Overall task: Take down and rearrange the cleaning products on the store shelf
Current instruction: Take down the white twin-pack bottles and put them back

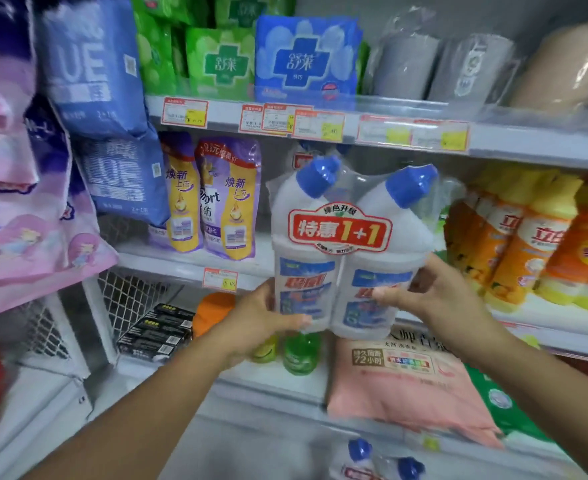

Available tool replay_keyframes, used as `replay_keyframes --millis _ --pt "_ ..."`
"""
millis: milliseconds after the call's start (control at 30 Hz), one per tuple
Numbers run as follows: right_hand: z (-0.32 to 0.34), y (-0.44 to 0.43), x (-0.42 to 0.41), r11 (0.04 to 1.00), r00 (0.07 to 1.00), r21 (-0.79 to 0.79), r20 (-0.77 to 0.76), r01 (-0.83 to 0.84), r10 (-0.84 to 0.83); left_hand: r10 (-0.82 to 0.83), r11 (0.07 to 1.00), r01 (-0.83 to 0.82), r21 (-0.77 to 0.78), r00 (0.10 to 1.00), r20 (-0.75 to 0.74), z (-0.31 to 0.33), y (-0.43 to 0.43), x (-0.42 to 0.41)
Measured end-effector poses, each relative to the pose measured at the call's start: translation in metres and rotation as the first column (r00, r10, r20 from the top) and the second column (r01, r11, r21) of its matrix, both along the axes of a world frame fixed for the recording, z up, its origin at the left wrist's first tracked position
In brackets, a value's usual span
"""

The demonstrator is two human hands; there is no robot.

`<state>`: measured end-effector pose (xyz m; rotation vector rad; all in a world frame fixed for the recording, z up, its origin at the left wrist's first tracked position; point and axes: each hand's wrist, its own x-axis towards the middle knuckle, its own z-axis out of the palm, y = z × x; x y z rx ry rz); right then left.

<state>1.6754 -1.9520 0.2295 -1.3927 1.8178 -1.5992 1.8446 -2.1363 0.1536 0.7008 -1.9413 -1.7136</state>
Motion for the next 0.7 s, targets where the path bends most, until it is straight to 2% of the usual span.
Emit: replay_keyframes --millis 67,167,233,333,467,567,633,700 --pt "-0.009 0.023 0.006 1.000 1.000 0.018 0.025 0.009 -0.009 -0.045 0.998 0.042 0.056 0.998 0.051 -0.002 0.022 0.014" --pt "-0.022 0.053 0.008 0.987 0.984 0.037 -0.099 0.155 -0.151 -0.011 0.995 0.005 0.099 0.998 0.056 -0.003 0.055 0.023" --pt "-0.025 0.070 0.009 0.973 0.959 -0.001 -0.167 0.231 -0.228 0.033 0.997 -0.036 0.068 0.998 0.054 -0.002 0.073 0.026" --pt "-0.027 0.097 0.016 0.977 0.977 -0.016 -0.025 0.211 -0.212 0.029 0.999 -0.031 0.019 0.994 0.103 -0.001 0.095 0.033" --pt "-0.029 0.128 0.015 0.985 0.977 0.115 0.155 0.127 -0.144 -0.052 0.994 0.040 0.106 0.992 0.115 -0.014 0.110 0.048" --pt "-0.030 0.146 0.006 0.988 0.897 0.152 0.441 -0.033 -0.038 -0.098 0.991 0.083 0.105 0.985 0.144 -0.018 0.113 0.056" --pt "-0.033 0.155 0.004 0.982 0.842 0.152 0.540 -0.112 0.013 -0.120 0.993 0.119 0.016 0.976 0.184 -0.018 0.112 0.057" --pt "-0.038 0.161 0.004 0.983 0.814 0.165 0.579 -0.084 -0.028 -0.130 0.988 0.146 -0.056 0.967 0.220 -0.019 0.110 0.058"
